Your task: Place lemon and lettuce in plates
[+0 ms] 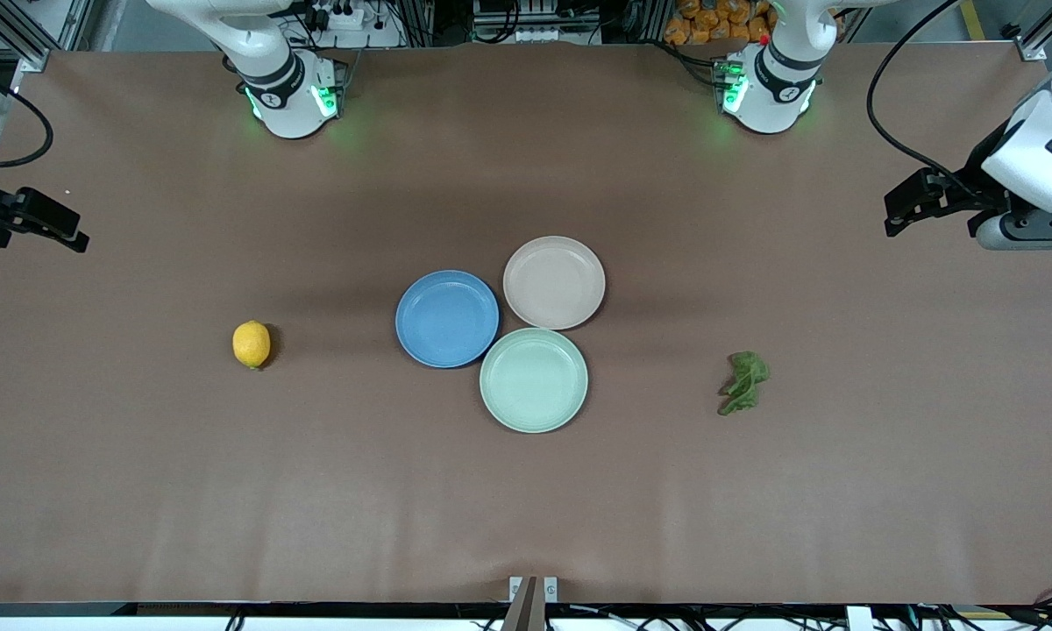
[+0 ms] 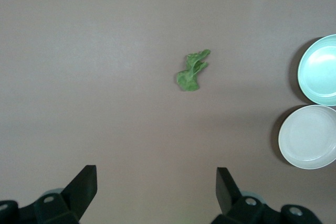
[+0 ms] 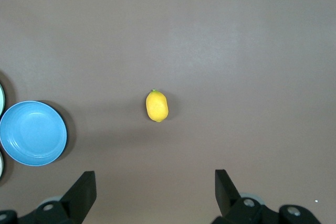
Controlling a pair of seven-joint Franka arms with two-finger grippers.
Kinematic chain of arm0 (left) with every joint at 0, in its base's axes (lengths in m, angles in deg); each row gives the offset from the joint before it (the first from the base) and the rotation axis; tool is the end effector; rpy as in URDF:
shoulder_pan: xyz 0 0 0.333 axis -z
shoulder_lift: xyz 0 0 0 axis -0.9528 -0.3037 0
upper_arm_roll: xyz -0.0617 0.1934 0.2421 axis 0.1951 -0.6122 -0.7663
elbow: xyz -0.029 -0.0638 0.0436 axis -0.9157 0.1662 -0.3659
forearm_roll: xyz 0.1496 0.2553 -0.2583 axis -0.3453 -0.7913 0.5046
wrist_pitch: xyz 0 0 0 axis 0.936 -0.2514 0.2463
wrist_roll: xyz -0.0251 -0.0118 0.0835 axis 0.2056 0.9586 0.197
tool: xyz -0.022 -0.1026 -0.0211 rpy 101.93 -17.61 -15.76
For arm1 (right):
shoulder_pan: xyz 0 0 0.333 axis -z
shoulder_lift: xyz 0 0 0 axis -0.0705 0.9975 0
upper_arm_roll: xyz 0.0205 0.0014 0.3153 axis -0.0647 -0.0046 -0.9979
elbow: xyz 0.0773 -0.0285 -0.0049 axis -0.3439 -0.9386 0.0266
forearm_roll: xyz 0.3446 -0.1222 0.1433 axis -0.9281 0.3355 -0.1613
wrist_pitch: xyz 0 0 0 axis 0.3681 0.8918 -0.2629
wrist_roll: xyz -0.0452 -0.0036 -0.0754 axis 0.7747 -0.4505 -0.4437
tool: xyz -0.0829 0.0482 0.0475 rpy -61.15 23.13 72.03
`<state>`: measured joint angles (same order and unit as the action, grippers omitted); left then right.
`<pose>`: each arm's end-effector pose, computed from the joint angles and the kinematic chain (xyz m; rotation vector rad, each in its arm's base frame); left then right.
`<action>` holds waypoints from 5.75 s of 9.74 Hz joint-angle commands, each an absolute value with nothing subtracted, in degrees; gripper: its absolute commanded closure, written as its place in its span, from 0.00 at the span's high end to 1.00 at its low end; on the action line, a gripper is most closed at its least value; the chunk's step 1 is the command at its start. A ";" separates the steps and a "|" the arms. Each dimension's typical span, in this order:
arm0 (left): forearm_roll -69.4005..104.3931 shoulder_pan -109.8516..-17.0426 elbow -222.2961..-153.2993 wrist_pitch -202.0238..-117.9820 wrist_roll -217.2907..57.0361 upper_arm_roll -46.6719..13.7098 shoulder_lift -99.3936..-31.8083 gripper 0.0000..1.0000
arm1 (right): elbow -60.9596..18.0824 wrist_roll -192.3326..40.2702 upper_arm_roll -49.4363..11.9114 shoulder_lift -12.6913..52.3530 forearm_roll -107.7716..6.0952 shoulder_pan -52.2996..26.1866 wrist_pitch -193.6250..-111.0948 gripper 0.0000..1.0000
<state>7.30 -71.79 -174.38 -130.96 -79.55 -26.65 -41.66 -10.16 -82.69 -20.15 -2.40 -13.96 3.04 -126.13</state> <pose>0.5546 -0.0802 0.6368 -3.1248 0.0414 -0.0056 0.5598 -0.0294 0.6310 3.1382 -0.1284 0.0090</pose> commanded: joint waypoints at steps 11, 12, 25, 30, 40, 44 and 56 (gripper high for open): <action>7.27 -71.35 -174.22 -131.52 -80.69 -26.63 -45.24 1.00 | -9.95 -83.08 -20.78 -2.40 -13.29 3.60 -125.68 1.00; 7.45 -71.70 -173.87 -133.44 -80.86 -26.81 -46.47 1.00 | -10.04 -83.08 -20.78 -2.40 -13.38 3.60 -125.68 1.00; 7.80 -71.00 -174.48 -145.05 -80.51 -26.46 -60.46 1.00 | -10.39 -83.00 -20.78 -2.31 -13.38 3.60 -124.03 1.00; 7.19 -68.99 -178.69 -152.69 -80.78 -26.46 -62.92 1.00 | -10.74 -83.08 -20.87 -1.00 -13.64 3.25 -123.49 1.00; 0.52 -65.64 -178.09 -160.69 -81.04 -26.46 -74.42 1.00 | -17.76 -83.35 -20.87 5.95 -13.99 1.93 -130.76 1.00; -0.37 -65.64 -177.73 -164.30 -81.74 -26.46 -79.35 1.00 | -24.62 -83.70 -20.87 5.95 -14.08 1.93 -138.50 1.00; -5.73 -64.59 -178.08 -164.48 -82.89 -26.54 -84.19 1.00 | -41.15 -84.23 -20.87 9.63 -14.08 1.93 -163.20 1.00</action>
<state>-4.23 -64.71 -178.61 -164.41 -81.96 -26.49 -83.94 -40.33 -83.20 -20.67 8.54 -14.01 2.01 -161.03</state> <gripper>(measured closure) 0.000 0.000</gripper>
